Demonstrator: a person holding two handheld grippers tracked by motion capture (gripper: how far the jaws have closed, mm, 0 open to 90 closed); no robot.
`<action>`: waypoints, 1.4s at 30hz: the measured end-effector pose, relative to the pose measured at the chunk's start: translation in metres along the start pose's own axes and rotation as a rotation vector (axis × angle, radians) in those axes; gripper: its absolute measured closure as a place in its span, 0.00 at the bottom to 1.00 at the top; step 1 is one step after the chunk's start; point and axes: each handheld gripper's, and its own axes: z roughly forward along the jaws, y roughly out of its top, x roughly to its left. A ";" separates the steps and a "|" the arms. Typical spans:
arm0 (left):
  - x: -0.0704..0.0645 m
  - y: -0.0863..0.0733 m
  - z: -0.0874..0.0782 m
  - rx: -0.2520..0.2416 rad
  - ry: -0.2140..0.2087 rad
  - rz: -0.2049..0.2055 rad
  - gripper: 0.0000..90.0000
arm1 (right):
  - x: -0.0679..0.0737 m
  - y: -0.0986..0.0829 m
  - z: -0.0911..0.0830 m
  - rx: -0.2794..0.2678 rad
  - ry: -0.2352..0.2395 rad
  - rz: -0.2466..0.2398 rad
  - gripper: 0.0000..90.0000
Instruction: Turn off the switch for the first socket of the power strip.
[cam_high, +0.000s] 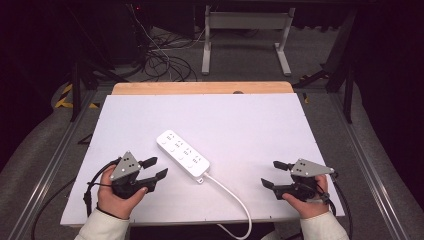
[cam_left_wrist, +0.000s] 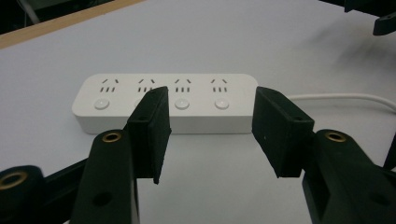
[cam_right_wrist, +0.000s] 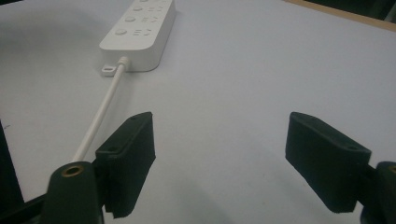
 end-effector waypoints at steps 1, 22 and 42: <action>-0.001 0.002 0.002 0.002 -0.009 -0.004 0.53 | 0.000 0.000 0.000 0.000 0.001 0.000 0.27; -0.009 0.030 0.028 0.035 -0.054 0.037 0.60 | 0.000 -0.001 0.002 0.011 0.008 0.007 0.27; -0.008 0.059 0.037 0.146 -0.184 0.034 1.00 | 0.001 -0.002 0.003 0.019 0.019 0.017 0.27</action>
